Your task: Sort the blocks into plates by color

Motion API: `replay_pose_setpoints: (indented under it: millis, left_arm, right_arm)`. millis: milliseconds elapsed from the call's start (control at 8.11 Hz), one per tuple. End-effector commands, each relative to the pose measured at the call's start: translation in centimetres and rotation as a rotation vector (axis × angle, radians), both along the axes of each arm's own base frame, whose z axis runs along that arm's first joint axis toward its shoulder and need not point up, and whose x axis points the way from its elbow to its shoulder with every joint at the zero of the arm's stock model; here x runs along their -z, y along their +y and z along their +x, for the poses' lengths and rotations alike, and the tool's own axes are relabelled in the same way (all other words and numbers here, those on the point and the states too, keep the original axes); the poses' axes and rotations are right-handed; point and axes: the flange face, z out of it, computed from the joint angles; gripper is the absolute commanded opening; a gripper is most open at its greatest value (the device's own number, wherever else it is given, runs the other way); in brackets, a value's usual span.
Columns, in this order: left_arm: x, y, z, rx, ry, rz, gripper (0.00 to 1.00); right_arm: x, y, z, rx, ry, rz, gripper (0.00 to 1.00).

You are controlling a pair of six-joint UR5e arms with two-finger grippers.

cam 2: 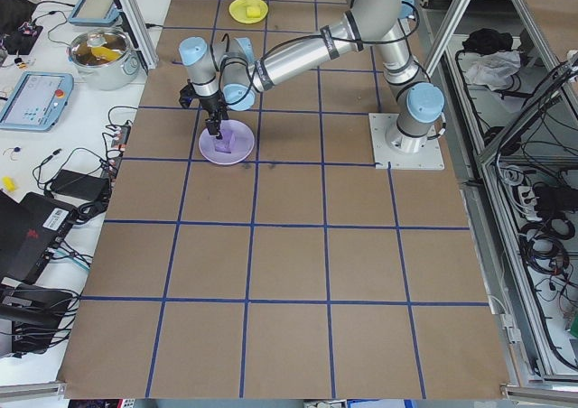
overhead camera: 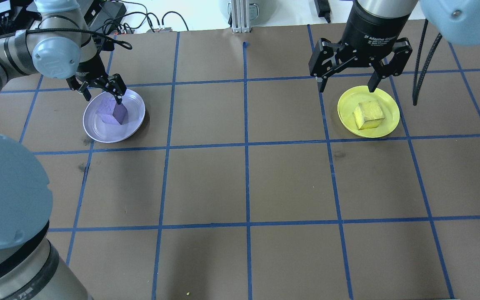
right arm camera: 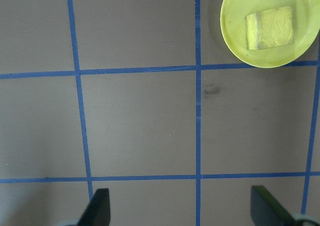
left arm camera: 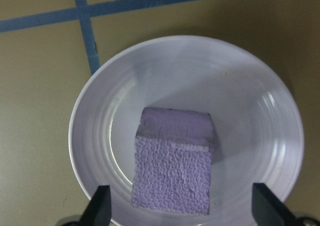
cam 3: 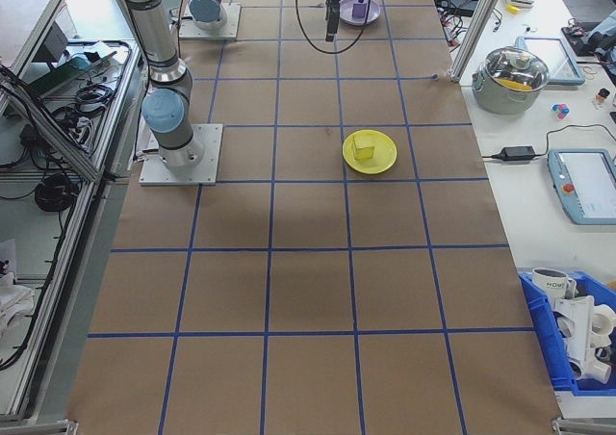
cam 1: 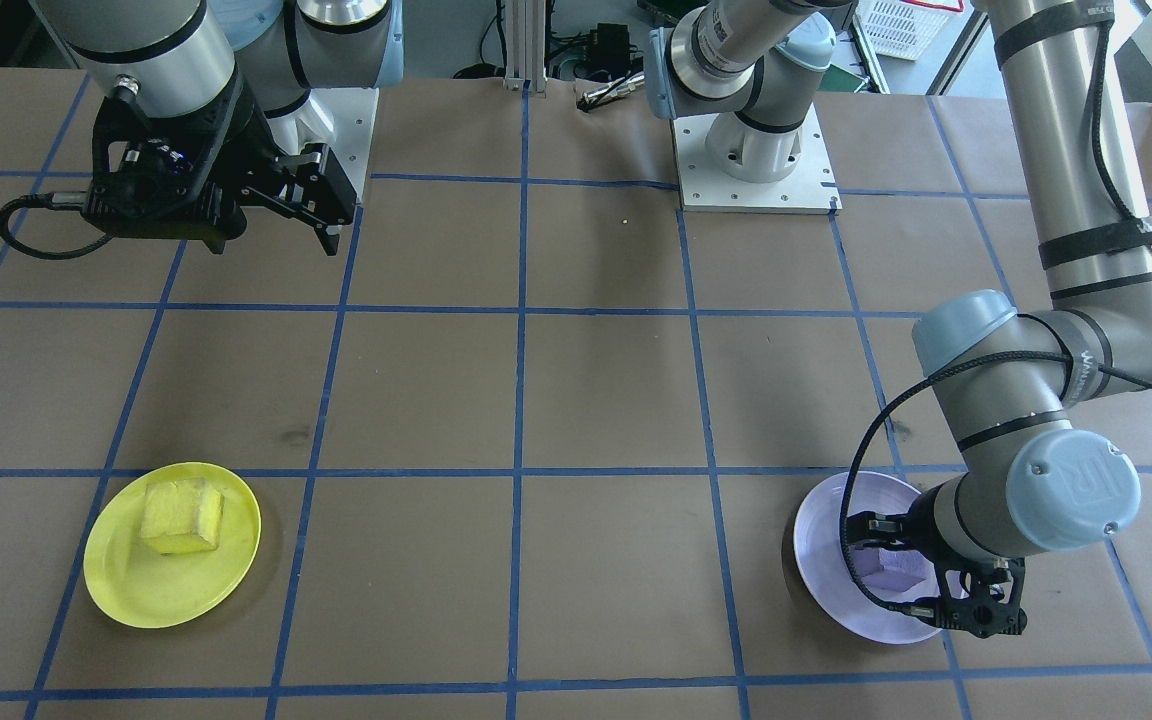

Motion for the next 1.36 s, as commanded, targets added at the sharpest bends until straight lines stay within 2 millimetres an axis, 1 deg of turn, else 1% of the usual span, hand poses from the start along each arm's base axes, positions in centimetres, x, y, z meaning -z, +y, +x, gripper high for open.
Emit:
replay_pose_setpoints:
  millis: [0, 123, 247, 370, 494, 617, 740, 864, 1110, 1234]
  left_arm:
    - [-7.8, 3.0, -2.2, -0.066, -0.006, -0.033, 1.0]
    - [-11.1, 4.6, -4.4, -0.096, -0.009, -0.052, 1.0]
    - [-13.7, 6.0, -7.6, -0.12, -0.014, -0.086, 1.0]
    - [-16.3, 8.0, -11.9, -0.14, -0.016, -0.113, 1.0]
    - [-18.9, 10.0, -15.6, -0.129, -0.013, -0.161, 1.0]
    - [-20.8, 11.8, -17.8, -0.161, -0.005, -0.184, 1.0]
    - [-21.6, 12.9, -19.3, -0.153, 0.065, -0.174, 1.0]
    - [-22.9, 13.9, -20.1, -0.148, 0.127, -0.181, 1.0]
    - [-25.2, 15.9, -20.4, -0.137, 0.136, -0.208, 1.0]
    - [-25.0, 16.5, -20.4, -0.136, 0.135, -0.202, 1.0]
  right_arm:
    - [-0.1, -0.1, 0.0, -0.002, 0.001, -0.007, 1.0]
    - [-0.1, -0.1, 0.0, -0.002, 0.001, -0.007, 1.0]
    - [-0.1, -0.1, 0.0, -0.002, 0.001, -0.007, 1.0]
    - [-0.1, -0.1, 0.0, -0.002, 0.001, -0.007, 1.0]
    - [-0.1, -0.1, 0.0, -0.002, 0.001, -0.007, 1.0]
    - [-0.1, -0.1, 0.0, -0.002, 0.001, -0.007, 1.0]
    - [0.0, -0.1, 0.0, -0.002, 0.001, -0.005, 1.0]
    - [-0.1, -0.1, 0.0, -0.002, 0.002, -0.007, 1.0]
    - [-0.1, -0.1, 0.0, -0.002, 0.001, -0.007, 1.0]
    - [0.0, -0.1, 0.0, -0.002, 0.001, -0.005, 1.0]
